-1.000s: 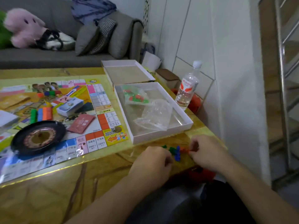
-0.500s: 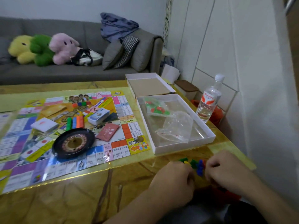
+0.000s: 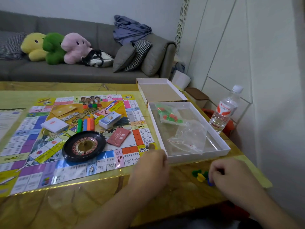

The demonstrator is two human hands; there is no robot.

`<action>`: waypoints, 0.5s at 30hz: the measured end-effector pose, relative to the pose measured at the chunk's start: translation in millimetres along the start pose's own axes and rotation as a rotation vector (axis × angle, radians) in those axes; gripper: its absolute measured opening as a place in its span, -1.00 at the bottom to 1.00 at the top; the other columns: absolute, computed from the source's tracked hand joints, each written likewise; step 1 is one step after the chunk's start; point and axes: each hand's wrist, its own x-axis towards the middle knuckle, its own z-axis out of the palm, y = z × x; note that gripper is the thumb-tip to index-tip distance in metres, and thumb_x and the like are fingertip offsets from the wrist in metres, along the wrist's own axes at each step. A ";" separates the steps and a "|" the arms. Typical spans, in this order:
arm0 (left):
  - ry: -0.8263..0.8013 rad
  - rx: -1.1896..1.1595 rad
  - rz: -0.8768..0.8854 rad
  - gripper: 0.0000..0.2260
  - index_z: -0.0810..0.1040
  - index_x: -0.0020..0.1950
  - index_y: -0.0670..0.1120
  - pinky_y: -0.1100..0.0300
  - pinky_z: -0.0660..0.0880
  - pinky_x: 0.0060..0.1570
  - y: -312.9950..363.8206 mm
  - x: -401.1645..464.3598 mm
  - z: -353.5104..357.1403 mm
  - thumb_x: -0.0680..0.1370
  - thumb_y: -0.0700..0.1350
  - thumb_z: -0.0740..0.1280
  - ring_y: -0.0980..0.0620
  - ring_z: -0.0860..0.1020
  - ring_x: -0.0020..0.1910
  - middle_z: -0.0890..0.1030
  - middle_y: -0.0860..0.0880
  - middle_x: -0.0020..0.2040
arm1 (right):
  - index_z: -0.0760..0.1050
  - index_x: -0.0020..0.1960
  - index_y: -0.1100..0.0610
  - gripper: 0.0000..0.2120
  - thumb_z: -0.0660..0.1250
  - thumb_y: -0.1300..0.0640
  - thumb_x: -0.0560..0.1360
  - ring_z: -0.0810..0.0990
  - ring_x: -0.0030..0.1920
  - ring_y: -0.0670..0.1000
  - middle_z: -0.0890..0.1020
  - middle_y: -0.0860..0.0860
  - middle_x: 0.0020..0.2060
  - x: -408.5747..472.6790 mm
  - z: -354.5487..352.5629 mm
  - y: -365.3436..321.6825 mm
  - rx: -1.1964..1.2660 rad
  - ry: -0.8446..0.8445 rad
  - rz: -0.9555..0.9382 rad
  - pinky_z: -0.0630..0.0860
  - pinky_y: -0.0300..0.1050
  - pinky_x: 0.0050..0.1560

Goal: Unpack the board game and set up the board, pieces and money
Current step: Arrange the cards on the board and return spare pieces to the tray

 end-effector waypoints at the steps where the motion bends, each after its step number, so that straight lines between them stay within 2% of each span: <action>1: 0.059 0.007 -0.051 -0.85 0.60 0.15 0.05 0.05 0.62 0.07 -6.5 10.1 -4.9 0.65 -0.11 0.28 0.04 0.58 0.06 0.59 0.06 0.10 | 0.59 -0.45 -0.01 -0.63 0.32 0.38 0.39 0.58 -0.37 -0.16 0.61 -0.11 -0.48 1.3 1.4 -4.7 0.011 0.021 -0.024 0.43 -0.29 -0.39; 3: 0.107 0.089 -0.087 -0.74 0.53 0.33 0.04 -0.01 0.59 0.15 -21.8 33.2 -11.4 0.64 -0.14 0.32 -0.03 0.53 0.23 0.53 0.02 0.27 | 0.58 -0.44 0.00 -0.63 0.30 0.38 0.40 0.58 -0.38 -0.12 0.61 -0.10 -0.47 4.9 4.1 -11.1 0.036 0.058 -0.049 0.43 -0.28 -0.43; 6: 0.001 0.210 -0.087 -0.59 0.47 0.48 0.05 -0.05 0.54 0.28 -37.7 60.1 -16.0 0.63 -0.06 0.39 -0.07 0.42 0.39 0.43 0.00 0.41 | 0.58 -0.44 -0.01 -0.62 0.30 0.38 0.42 0.59 -0.34 -0.14 0.62 -0.13 -0.46 10.1 5.6 -11.8 0.052 0.099 -0.061 0.46 -0.30 -0.39; 10: -0.098 0.316 -0.003 -0.76 0.63 0.32 0.07 0.03 0.56 0.21 -42.3 72.7 -15.9 0.67 -0.04 0.32 -0.03 0.50 0.25 0.52 0.00 0.27 | 0.58 -0.45 -0.02 -0.60 0.29 0.39 0.41 0.58 -0.36 -0.15 0.62 -0.12 -0.45 15.1 4.6 -6.8 0.052 0.122 -0.073 0.44 -0.33 -0.41; 15: -0.141 0.332 0.050 -0.77 0.65 0.31 0.05 0.17 0.47 0.08 -38.0 62.4 -17.3 0.67 -0.05 0.34 -0.02 0.53 0.21 0.55 0.01 0.23 | 0.59 -0.44 -0.01 -0.61 0.29 0.40 0.40 0.59 -0.33 -0.18 0.63 -0.16 -0.42 16.1 5.3 -3.7 0.056 0.138 -0.109 0.44 -0.35 -0.38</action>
